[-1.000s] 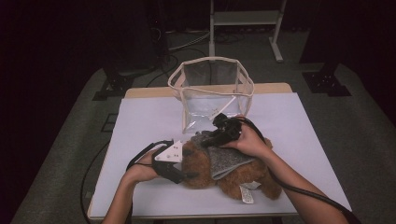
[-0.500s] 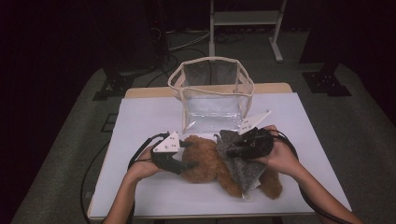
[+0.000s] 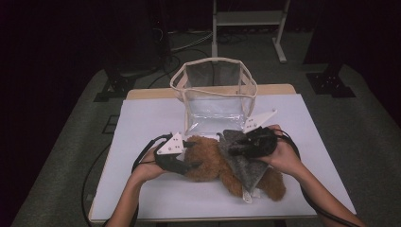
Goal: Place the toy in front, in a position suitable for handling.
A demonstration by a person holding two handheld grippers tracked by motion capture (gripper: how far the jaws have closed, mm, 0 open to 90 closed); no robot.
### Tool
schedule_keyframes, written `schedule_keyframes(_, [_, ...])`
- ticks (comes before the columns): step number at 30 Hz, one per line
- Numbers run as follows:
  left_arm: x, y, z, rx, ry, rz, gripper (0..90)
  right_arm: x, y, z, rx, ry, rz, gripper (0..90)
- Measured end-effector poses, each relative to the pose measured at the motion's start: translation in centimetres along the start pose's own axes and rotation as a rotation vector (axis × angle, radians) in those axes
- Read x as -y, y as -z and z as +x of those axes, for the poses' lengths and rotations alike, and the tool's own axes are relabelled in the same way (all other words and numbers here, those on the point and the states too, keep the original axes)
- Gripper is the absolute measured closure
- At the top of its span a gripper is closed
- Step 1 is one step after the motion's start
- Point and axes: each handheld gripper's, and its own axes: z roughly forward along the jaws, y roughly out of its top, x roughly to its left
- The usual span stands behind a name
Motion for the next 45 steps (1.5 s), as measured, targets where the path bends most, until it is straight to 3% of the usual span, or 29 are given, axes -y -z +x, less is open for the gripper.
schedule_keyframes(3, [0.1, 0.1, 0.1, -0.009, 0.024, -0.008, 33.6, 1.4, 1.3, 0.2, 0.042, -0.006, 0.017, 69.9])
schedule_keyframes(5, [0.0, 0.4, 0.2, -0.006, 0.024, -0.011, 33.2, 1.9, 1.7, -0.2, 0.046, -0.033, 0.005, 69.9])
schedule_keyframes(9, [-0.1, 1.0, -0.2, 0.068, -0.007, -0.052, 30.4, 0.8, 0.7, 0.0, 0.032, -0.026, -0.025, 69.8])
schedule_keyframes(10, [-0.2, 1.0, -0.2, 0.070, -0.016, -0.053, 28.5, 0.3, 0.1, 0.1, 0.019, -0.019, -0.030, 69.8])
schedule_keyframes(13, [-0.3, 0.1, -0.3, 0.027, -0.030, 0.014, 30.5, -0.6, -1.8, 0.6, -0.008, 0.020, -0.002, 69.7])
schedule_keyframes(16, [0.1, -0.1, 0.1, 0.021, 0.014, -0.002, 33.8, -0.6, -1.9, 0.3, -0.003, 0.039, 0.023, 69.8])
schedule_keyframes(21, [0.2, 0.2, 0.3, 0.019, 0.029, -0.002, 34.1, 1.1, 1.4, -1.9, 0.061, -0.046, 0.023, 69.8])
schedule_keyframes(24, [-0.3, 0.3, 0.0, 0.035, 0.017, -0.030, 31.1, 2.1, 1.7, -2.3, 0.050, -0.079, 0.009, 69.7])
schedule_keyframes(27, [-0.6, 0.0, -0.2, 0.034, 0.004, -0.017, 30.3, 1.7, 1.0, -1.6, 0.046, -0.065, 0.007, 69.6])
schedule_keyframes(28, [-0.7, -0.3, -0.3, 0.023, -0.008, 0.008, 30.4, 1.3, 0.6, -1.4, 0.037, -0.061, 0.003, 69.6])
schedule_keyframes(30, [-0.6, -0.3, -0.3, 0.016, -0.003, 0.019, 31.6, 0.4, -0.7, -0.8, 0.013, -0.028, 0.012, 69.5])
schedule_keyframes(33, [-0.2, -0.3, 0.0, 0.013, 0.008, 0.023, 34.2, -0.1, -1.2, -0.6, 0.008, -0.004, 0.030, 69.5])
schedule_keyframes(36, [-0.2, -0.4, 0.3, -0.001, 0.031, 0.015, 35.2, 0.6, -0.2, -1.1, 0.021, -0.023, 0.027, 69.5])
schedule_keyframes(40, [-0.4, -0.2, 0.1, -0.003, 0.028, 0.016, 35.2, 2.5, 2.2, -1.9, 0.062, -0.065, 0.019, 69.5])
schedule_keyframes(43, [-0.9, 0.3, -0.1, 0.046, 0.013, -0.035, 33.8, 3.6, 3.1, -2.2, 0.076, -0.090, 0.011, 69.5])
schedule_keyframes(45, [-1.2, 0.4, -0.2, 0.054, 0.007, -0.049, 33.6, 3.9, 3.0, -2.2, 0.071, -0.103, -0.001, 69.4])
